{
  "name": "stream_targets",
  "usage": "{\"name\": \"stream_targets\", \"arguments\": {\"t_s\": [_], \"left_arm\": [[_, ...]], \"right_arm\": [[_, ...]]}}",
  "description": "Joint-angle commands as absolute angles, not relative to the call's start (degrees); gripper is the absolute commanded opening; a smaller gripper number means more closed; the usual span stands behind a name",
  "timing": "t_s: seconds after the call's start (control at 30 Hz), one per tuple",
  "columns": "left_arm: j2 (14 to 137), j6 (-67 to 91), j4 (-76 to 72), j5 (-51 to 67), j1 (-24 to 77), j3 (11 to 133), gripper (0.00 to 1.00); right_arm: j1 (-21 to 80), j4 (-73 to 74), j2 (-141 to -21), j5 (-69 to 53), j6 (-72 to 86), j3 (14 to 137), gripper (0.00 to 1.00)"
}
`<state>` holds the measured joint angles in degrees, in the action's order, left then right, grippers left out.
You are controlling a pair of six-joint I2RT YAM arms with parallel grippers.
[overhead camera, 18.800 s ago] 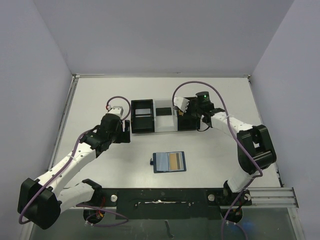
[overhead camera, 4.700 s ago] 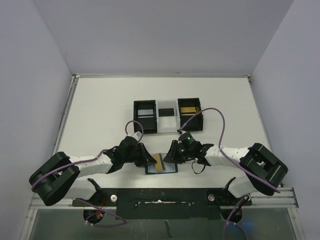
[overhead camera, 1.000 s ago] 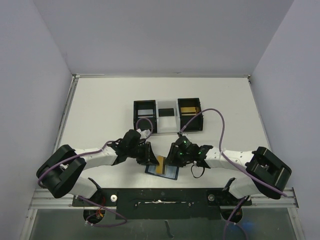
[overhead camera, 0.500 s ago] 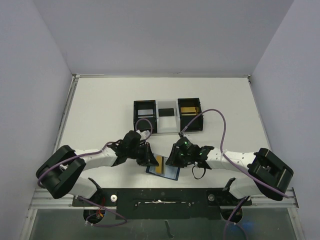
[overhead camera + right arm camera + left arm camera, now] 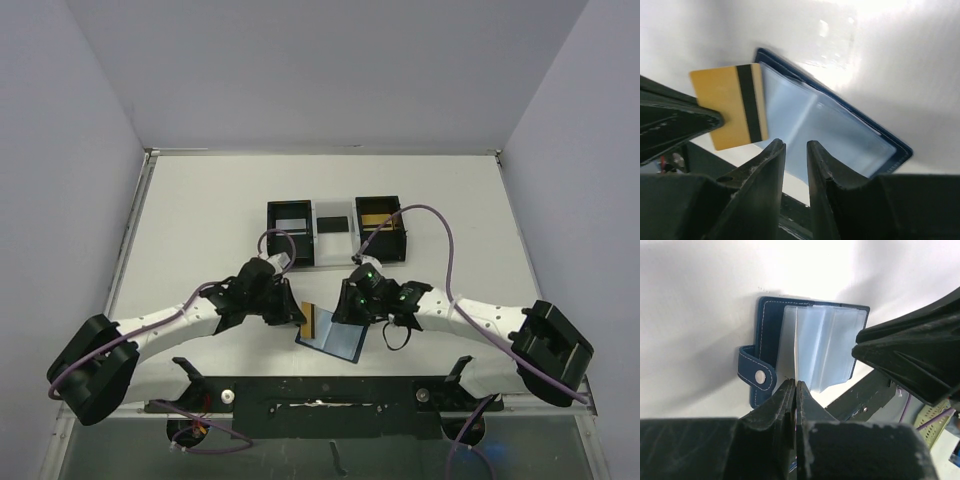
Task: Take the credit cards out of the card holder
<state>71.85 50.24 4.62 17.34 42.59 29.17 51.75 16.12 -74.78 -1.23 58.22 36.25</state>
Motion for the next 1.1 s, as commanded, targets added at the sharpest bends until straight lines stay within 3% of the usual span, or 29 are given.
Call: {"name": "stream_targets", "arguments": {"t_s": [0.0, 0.33, 0.83, 0.97, 1.07], "left_arm": [[68.05, 48.23, 7.25, 13.26, 42.19, 32.91, 0.0], [67.92, 48.59, 6.11, 14.16, 42.1, 31.46, 0.0], [65.94, 47.88, 5.29, 14.22, 42.1, 32.12, 0.0], [64.62, 47.52, 2.59, 15.57, 42.04, 31.81, 0.0], [64.23, 46.94, 1.18, 16.66, 42.02, 31.7, 0.0]], "right_arm": [[52.12, 13.77, -75.86, -3.1, 55.71, 41.93, 0.26], [54.97, 12.92, -84.63, -1.16, 59.51, 43.23, 0.25], [56.14, 16.35, -76.78, 2.52, 57.57, 39.65, 0.3], [56.12, 15.37, -73.11, 5.3, 57.97, 38.74, 0.36], [54.85, 12.92, -69.01, 6.97, 56.77, 37.7, 0.47]]}}
